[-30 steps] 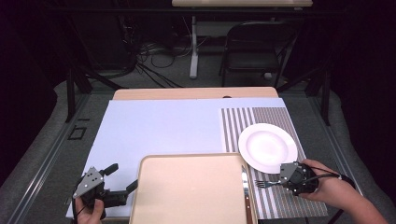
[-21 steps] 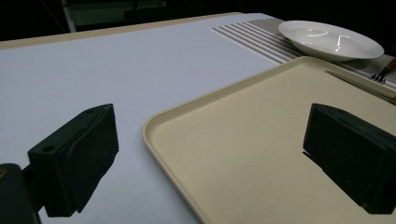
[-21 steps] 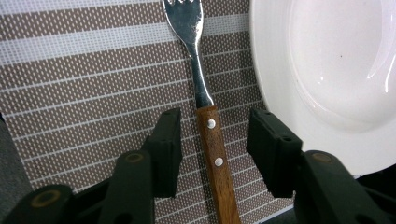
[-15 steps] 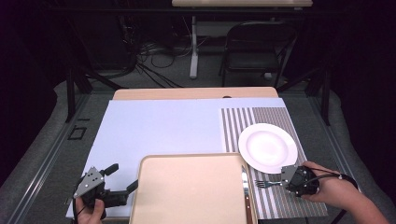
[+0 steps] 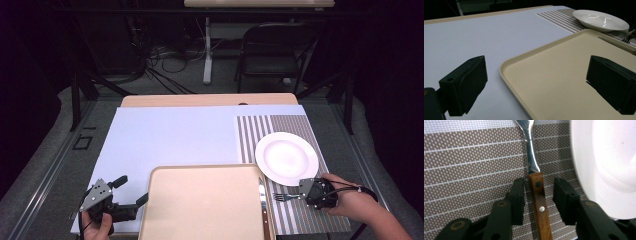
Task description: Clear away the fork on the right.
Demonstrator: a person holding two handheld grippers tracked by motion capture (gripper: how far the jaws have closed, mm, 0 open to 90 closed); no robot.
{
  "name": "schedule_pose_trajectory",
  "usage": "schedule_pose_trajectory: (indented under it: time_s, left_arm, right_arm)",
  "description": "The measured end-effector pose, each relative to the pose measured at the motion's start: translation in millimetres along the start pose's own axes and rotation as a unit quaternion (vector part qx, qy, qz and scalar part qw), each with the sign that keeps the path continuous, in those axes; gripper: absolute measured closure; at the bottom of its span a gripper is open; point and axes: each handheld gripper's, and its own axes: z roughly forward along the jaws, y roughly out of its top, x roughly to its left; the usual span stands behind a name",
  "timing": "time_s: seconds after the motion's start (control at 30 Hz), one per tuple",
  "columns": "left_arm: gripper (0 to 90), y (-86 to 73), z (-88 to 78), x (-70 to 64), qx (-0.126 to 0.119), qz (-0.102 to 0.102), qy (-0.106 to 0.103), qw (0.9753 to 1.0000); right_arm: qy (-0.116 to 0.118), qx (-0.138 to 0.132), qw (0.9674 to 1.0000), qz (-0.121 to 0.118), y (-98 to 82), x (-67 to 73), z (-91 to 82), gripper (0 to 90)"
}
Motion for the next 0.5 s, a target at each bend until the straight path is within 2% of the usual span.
schedule_pose_trajectory:
  time_s: [0.07, 0.13, 0.2, 0.23, 0.33, 0.37, 0.4, 0.47, 0.5]
  left_arm:
    - [3.4, -0.2, 0.1, 0.0, 0.000, -0.001, 0.000, 1.0000]
    - [3.4, -0.1, 0.1, 0.1, 0.001, 0.000, 0.000, 1.0000]
    - [3.4, -0.1, 0.1, 0.1, 0.001, 0.000, -0.001, 1.0000]
    - [3.4, -0.1, 0.1, 0.0, 0.001, 0.000, 0.000, 1.0000]
    - [3.4, -0.1, 0.2, -0.2, 0.001, -0.001, -0.001, 1.0000]
    - [3.4, -0.1, 0.2, -0.2, 0.002, -0.001, -0.001, 1.0000]
    - [3.4, -0.1, 0.2, 0.0, 0.002, 0.000, 0.000, 1.0000]
    - [3.4, -0.2, 0.3, 0.0, 0.001, -0.001, 0.000, 1.0000]
    - [3.4, -0.2, 0.3, 0.1, 0.002, 0.000, 0.000, 1.0000]
  right_arm:
    - [0.001, 0.000, 1.0000, 0.008, -0.7, 0.9, 1.9, 66.1]
    - [0.002, 0.012, 0.9999, 0.002, -0.2, -0.3, 1.2, 68.3]
    - [-0.001, 0.012, 0.9999, 0.000, -0.4, -0.3, 1.5, 69.1]
    - [-0.004, 0.001, 1.0000, 0.009, -1.4, 1.1, 3.3, 69.3]
    - [-0.008, 0.019, 0.9998, -0.006, 0.1, -0.8, 1.3, 70.2]
    - [0.004, 0.011, 0.9999, 0.000, -0.4, -1.2, 2.7, 70.7]
    - [0.005, 0.008, 0.9999, 0.006, -0.7, -0.7, 3.4, 71.5]
    - [0.004, 0.003, 1.0000, -0.002, -0.4, -1.4, 4.2, 72.5]
    - [0.009, 0.006, 0.9999, 0.002, -0.2, -1.3, 4.4, 72.6]
